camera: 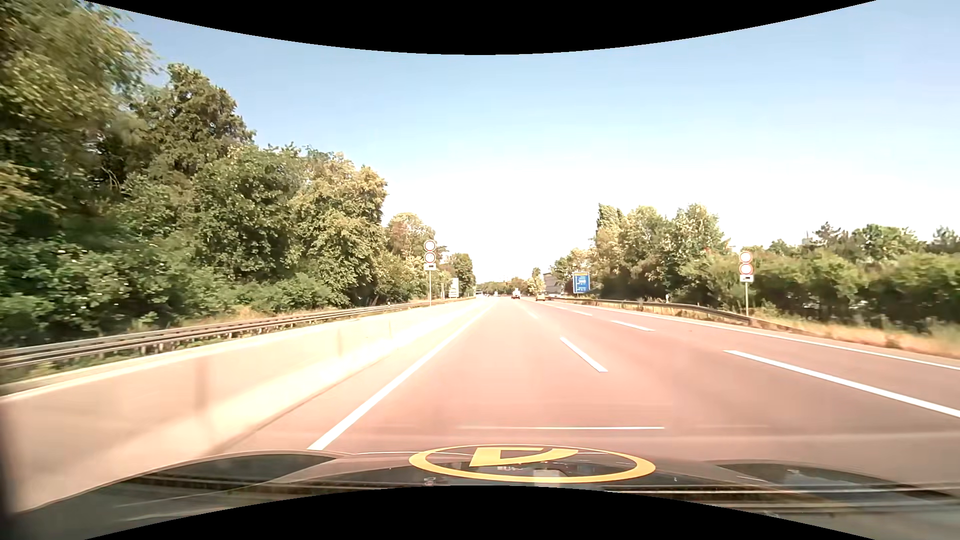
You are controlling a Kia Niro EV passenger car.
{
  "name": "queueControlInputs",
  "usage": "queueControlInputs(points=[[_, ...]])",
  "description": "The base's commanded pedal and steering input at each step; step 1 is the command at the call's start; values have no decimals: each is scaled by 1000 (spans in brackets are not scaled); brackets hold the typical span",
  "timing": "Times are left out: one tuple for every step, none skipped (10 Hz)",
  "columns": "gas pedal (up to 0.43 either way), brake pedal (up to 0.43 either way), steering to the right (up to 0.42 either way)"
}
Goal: Follow the waypoints while adhering to traffic rules and regulations
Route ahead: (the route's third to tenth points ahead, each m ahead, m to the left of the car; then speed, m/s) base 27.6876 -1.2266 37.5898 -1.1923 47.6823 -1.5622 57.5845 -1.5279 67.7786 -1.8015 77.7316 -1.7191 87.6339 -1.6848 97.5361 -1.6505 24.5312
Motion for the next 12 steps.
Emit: queueControlInputs(points=[[197, 0, -3], [197, 0, -3], [197, 0, -3], [209, 0, -3], [209, 0, -3], [220, 0, -3], [220, 0, -3], [220, 0, -3], [220, 0, -3], [220, 0, -3], [220, 0, -3], [220, 0, -3]])
